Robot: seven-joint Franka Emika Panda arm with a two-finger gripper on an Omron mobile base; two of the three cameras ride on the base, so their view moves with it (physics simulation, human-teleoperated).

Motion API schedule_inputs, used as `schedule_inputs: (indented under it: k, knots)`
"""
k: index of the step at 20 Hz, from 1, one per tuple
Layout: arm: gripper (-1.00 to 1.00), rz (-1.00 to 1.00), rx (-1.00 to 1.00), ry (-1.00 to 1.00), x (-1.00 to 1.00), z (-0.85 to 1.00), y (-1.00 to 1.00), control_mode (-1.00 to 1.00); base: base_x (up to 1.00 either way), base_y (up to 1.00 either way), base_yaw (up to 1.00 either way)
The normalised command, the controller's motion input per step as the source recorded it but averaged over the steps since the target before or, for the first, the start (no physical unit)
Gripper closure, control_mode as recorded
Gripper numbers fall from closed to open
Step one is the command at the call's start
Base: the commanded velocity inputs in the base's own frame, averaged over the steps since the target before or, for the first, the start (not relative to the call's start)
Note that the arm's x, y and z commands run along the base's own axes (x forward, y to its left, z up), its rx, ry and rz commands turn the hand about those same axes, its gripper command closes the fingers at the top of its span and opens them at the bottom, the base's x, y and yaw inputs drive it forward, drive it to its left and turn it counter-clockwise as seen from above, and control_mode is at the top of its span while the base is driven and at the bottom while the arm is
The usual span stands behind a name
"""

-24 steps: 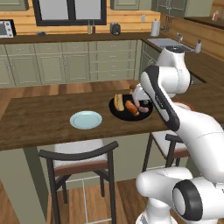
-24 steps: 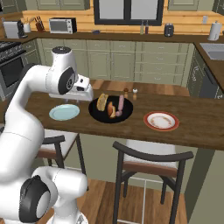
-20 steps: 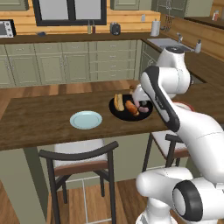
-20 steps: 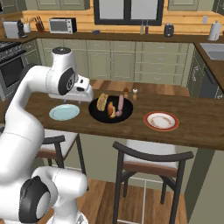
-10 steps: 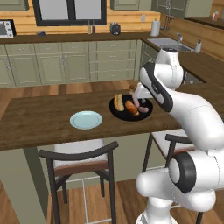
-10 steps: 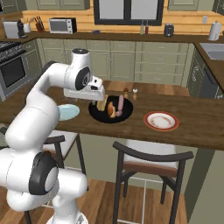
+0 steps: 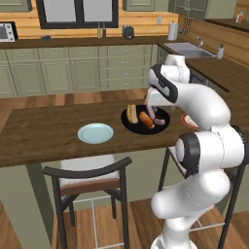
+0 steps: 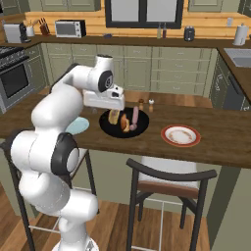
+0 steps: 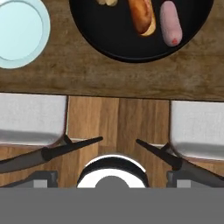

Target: Place one bun and one sausage from the bowl on each plate.

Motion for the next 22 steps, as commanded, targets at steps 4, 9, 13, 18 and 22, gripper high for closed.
schedule_inputs:
  k: [4, 9, 13, 18, 22]
  knots:
    - [-1.00, 0.00, 0.00, 0.02, 0.32, -0.71, -0.06, -1.00, 0.00, 0.00, 0.00]
    - [-1.00, 0.00, 0.00, 0.01, 0.48, -0.62, 0.00, -1.00, 0.00, 0.00, 0.00]
    - [-1.00, 0.00, 0.00, 0.07, 0.68, -0.17, 0.00, -1.00, 0.00, 0.00, 0.00]
    - [-1.00, 0.00, 0.00, 0.06, 0.63, -0.04, -0.07, -1.00, 0.00, 0.00, 0.00]
    - [-1.00, 0.00, 0.00, 0.07, 0.54, -0.23, -0.16, -1.00, 0.00, 0.00, 0.00]
